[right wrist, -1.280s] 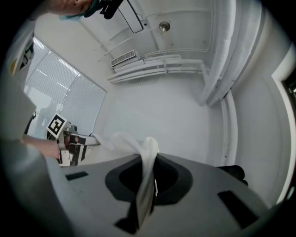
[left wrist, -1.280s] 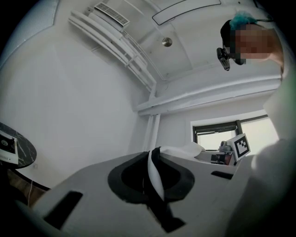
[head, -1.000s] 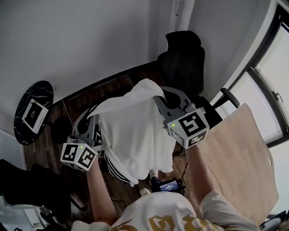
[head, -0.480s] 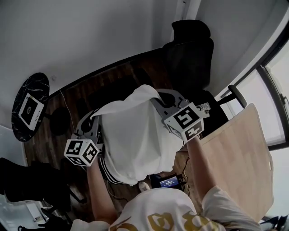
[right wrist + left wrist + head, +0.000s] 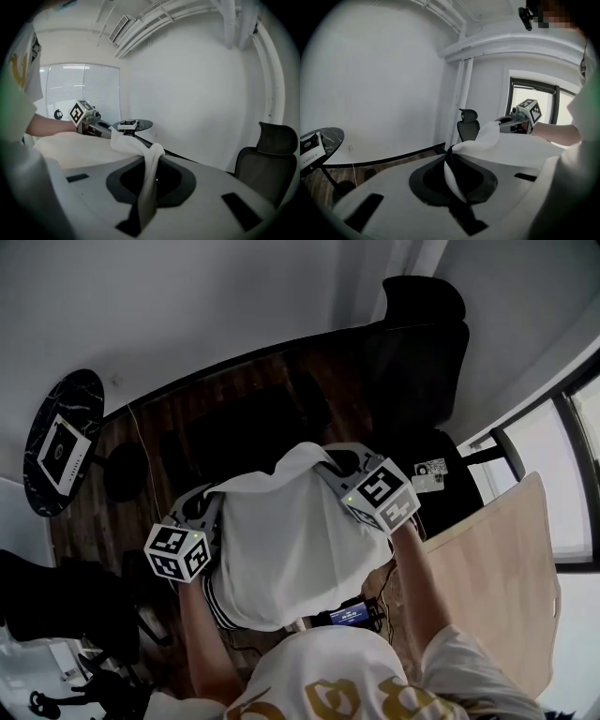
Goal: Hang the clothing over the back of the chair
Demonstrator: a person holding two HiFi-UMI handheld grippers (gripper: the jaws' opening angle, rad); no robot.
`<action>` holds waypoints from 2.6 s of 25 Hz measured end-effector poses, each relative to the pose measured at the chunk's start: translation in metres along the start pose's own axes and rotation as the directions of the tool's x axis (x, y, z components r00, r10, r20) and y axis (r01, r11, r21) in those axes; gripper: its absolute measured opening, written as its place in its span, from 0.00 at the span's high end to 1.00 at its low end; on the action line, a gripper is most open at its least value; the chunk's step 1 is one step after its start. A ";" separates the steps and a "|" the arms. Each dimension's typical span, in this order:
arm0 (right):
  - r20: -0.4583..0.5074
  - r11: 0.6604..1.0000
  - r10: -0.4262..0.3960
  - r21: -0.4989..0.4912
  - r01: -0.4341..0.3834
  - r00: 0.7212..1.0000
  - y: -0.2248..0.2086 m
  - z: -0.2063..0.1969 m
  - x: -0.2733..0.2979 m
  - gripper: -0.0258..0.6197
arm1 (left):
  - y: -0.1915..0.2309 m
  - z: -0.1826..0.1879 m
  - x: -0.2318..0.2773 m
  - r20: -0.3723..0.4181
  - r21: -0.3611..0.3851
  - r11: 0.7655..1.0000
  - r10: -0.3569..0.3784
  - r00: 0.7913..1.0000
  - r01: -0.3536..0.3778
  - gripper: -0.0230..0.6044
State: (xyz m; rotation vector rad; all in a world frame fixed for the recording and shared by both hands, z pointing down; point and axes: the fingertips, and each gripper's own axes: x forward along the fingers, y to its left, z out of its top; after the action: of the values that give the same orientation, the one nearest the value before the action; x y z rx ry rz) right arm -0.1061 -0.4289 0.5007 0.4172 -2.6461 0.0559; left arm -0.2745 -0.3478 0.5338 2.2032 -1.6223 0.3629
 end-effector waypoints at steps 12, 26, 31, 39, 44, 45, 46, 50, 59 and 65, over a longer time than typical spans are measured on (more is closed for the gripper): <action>-0.200 0.958 0.281 -0.001 -0.287 0.939 0.021 -0.065 0.030 0.90 | -0.012 -0.082 0.020 -0.324 0.034 0.987 -0.139 0.936 0.158 0.91; -0.323 0.859 0.513 0.185 -0.478 0.796 0.041 -0.116 0.031 0.76 | -0.022 -0.133 0.017 -0.488 -0.058 0.958 -0.273 0.829 0.281 0.77; -0.344 0.758 0.652 0.289 -0.585 0.676 0.058 -0.121 0.021 0.66 | -0.022 -0.135 0.011 -0.476 -0.076 0.946 -0.312 0.822 0.315 0.62; -0.334 0.744 0.668 0.316 -0.588 0.665 0.054 -0.111 0.014 0.60 | -0.017 -0.128 -0.001 -0.438 -0.134 0.938 -0.345 0.830 0.320 0.52; -0.292 0.799 0.599 0.274 -0.535 0.745 0.041 -0.096 0.011 0.59 | -0.016 -0.115 -0.004 -0.378 -0.109 0.949 -0.313 0.871 0.294 0.51; -0.287 0.816 0.576 0.263 -0.515 0.766 0.039 -0.092 0.011 0.59 | -0.015 -0.110 -0.005 -0.361 -0.099 0.953 -0.304 0.882 0.288 0.51; -0.285 0.834 0.549 0.247 -0.493 0.786 0.038 -0.088 0.011 0.59 | -0.015 -0.105 -0.007 -0.343 -0.090 0.955 -0.296 0.892 0.282 0.51; -0.286 0.909 0.416 0.132 -0.395 0.863 0.032 -0.072 0.006 0.60 | -0.010 -0.085 -0.017 -0.291 -0.043 0.968 -0.250 0.923 0.249 0.51; -0.155 0.987 -0.019 -0.158 -0.006 0.988 0.015 -0.021 -0.032 0.90 | 0.001 -0.045 -0.058 -0.212 0.138 0.987 -0.054 0.976 0.085 0.91; -0.111 0.975 -0.185 -0.146 0.169 0.976 0.034 -0.011 -0.066 0.94 | -0.027 -0.010 -0.083 -0.044 0.051 0.997 -0.061 0.997 0.063 0.93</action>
State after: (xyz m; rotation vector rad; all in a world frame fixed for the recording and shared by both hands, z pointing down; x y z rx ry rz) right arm -0.0553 -0.3769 0.4825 0.5824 -2.4618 -0.1491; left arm -0.2733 -0.2649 0.5037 2.2628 -1.5354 0.4361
